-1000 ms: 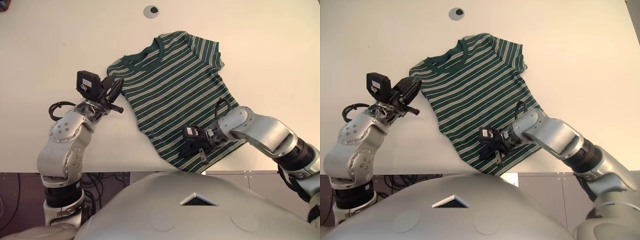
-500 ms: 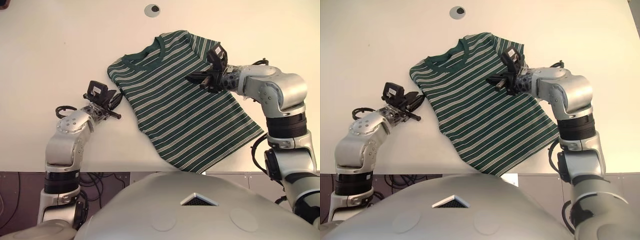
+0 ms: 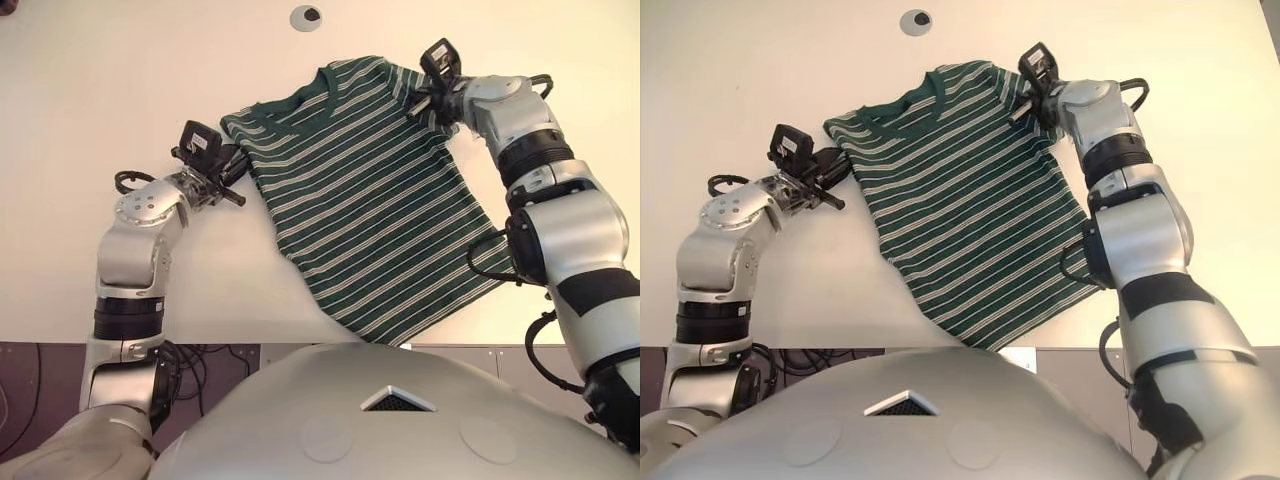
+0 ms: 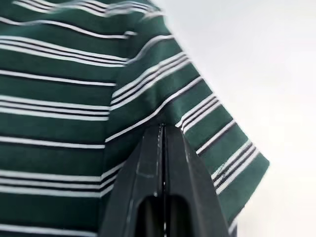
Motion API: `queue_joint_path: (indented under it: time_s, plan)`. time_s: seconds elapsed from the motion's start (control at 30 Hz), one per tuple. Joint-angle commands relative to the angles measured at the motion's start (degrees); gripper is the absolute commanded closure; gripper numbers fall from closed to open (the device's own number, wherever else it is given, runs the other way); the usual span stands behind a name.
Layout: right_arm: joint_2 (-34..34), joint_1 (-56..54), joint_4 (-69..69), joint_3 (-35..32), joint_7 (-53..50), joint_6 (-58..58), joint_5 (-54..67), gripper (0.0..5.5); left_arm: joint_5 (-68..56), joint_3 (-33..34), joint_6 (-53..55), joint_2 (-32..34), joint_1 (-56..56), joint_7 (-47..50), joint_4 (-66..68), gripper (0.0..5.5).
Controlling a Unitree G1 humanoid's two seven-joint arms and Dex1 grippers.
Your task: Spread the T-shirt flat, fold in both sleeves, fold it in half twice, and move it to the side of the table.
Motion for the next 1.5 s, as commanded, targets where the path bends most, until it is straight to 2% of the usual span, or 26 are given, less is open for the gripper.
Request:
queue_joint_path:
  time_s: [0.03, 0.23, 0.43, 0.5, 0.6, 0.63, 0.73, 0.8, 0.87, 0.97, 1.1, 1.27, 1.4, 1.5]
  plan:
    - [-5.29, 2.15, 5.78, -2.65, -9.83, -0.15, -3.29, 5.5, 1.01, -0.03, -0.88, 0.9, -1.85, -0.87, 2.24, 4.3]
    - [-9.98, 4.53, 5.78, -7.63, -15.78, -1.54, -3.39, 5.5, 1.67, -0.16, -2.43, 0.31, -2.63, -0.99, 3.79, 4.3]
    - [-5.94, 2.61, -4.67, -10.02, -19.74, -17.77, -3.86, 5.5, 1.74, -0.35, -2.83, -0.55, -2.93, -1.06, 3.0, 4.3]
    - [-2.62, 4.05, -10.04, -9.99, -15.88, -18.5, -2.01, 5.5, 1.81, -0.5, -2.87, -0.73, -2.99, -1.09, 2.81, 4.3]
    - [2.23, 11.23, -23.31, -8.16, -5.85, -9.99, 2.19, 5.5, 1.97, -0.43, -2.92, -1.04, -3.08, -0.7, 2.63, 4.3]
    - [2.22, 17.91, -34.99, -6.21, -0.62, -3.49, 5.79, 5.5, 1.81, -0.39, -2.59, -1.07, -2.78, -0.67, 1.68, 4.3]
    - [-4.17, 35.86, -67.6, -3.11, 11.16, 12.36, 16.5, 5.5, 1.14, 0.0, -1.34, -1.15, -0.8, -0.49, -2.04, 4.3]
    - [-7.76, 39.47, -75.97, -4.03, 14.01, 17.26, 18.94, 5.5, 0.97, 0.23, -0.99, -1.1, 0.14, -0.4, -3.17, 4.3]
    - [-11.14, 40.21, -81.73, -1.86, 16.77, 22.09, 18.12, 5.5, 0.65, 0.85, -0.41, -1.25, 1.32, 0.1, -4.56, 4.3]
    - [-13.09, 40.49, -87.08, 3.34, 17.36, 30.42, 16.86, 5.5, 0.36, 1.19, 0.31, -1.77, 2.39, 0.83, -6.18, 4.3]
    - [-10.21, 39.09, -87.74, 9.72, 13.28, 38.97, 14.72, 5.5, -0.25, 1.41, 1.78, -2.19, 2.6, 1.67, -8.09, 4.3]
    - [-7.15, 38.9, -85.66, 17.48, 9.33, 42.39, 10.88, 5.5, -0.66, 1.68, 2.99, -2.25, 3.67, 2.16, -9.87, 4.3]
    - [-8.4, 39.82, -89.63, 23.15, 13.46, 43.45, 13.49, 5.5, -1.11, 2.11, 4.43, -2.63, 6.0, 2.99, -12.62, 4.3]
    - [-8.07, 39.66, -91.59, 24.67, 17.01, 43.64, 16.64, 5.5, -1.29, 1.9, 5.1, -2.61, 7.28, 3.19, -13.38, 4.3]
